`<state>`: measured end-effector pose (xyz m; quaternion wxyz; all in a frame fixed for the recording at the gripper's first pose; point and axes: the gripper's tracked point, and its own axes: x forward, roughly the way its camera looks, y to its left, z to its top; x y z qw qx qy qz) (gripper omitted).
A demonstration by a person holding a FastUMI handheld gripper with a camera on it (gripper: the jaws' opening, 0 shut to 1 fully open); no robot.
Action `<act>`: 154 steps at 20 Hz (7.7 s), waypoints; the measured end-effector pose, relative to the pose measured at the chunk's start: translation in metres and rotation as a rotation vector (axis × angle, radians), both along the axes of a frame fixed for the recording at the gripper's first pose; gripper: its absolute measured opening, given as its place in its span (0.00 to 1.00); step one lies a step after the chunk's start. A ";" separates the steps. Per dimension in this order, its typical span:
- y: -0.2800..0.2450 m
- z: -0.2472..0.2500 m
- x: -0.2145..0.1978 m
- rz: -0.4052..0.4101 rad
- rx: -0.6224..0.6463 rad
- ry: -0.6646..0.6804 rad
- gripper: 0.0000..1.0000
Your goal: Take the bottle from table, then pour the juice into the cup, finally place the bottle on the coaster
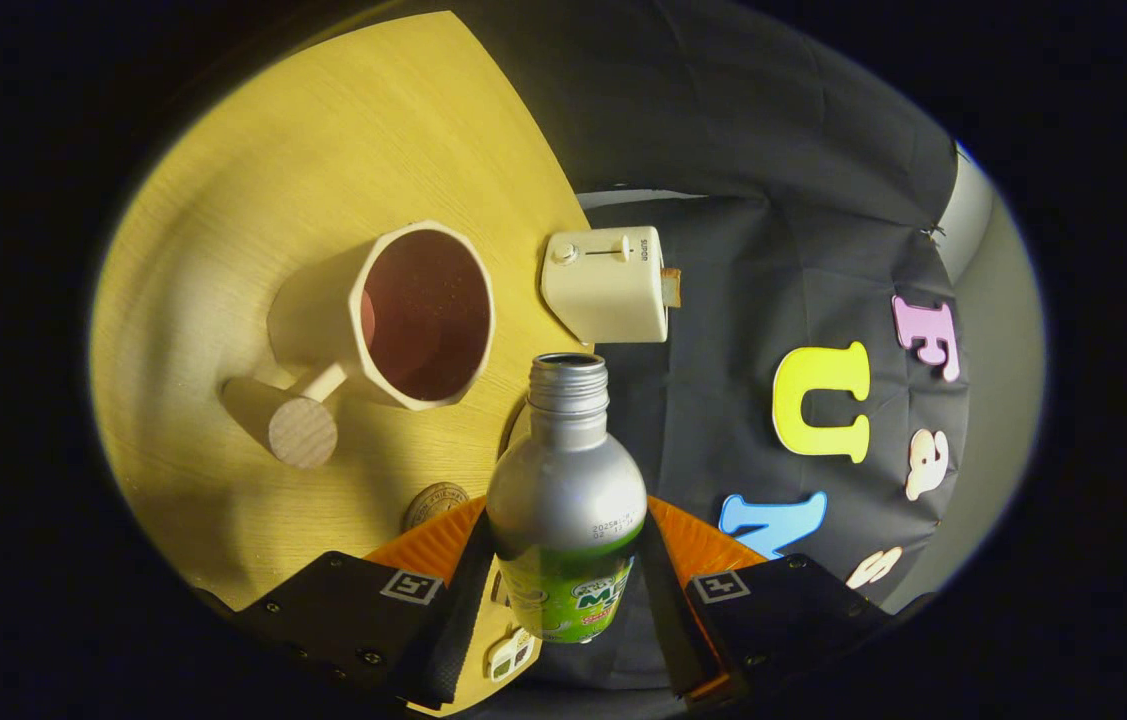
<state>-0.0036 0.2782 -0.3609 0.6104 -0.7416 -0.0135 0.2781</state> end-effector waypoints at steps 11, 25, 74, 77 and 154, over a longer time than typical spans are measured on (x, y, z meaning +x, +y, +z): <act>0.003 0.003 0.006 0.073 -0.106 -0.057 0.76; 0.008 0.011 0.015 0.161 -0.189 -0.110 0.76; 0.005 0.028 0.017 0.266 -0.371 -0.202 0.76; 0.008 0.027 0.016 0.274 -0.385 -0.209 0.76; 0.001 0.014 0.007 -0.007 0.028 0.095 0.76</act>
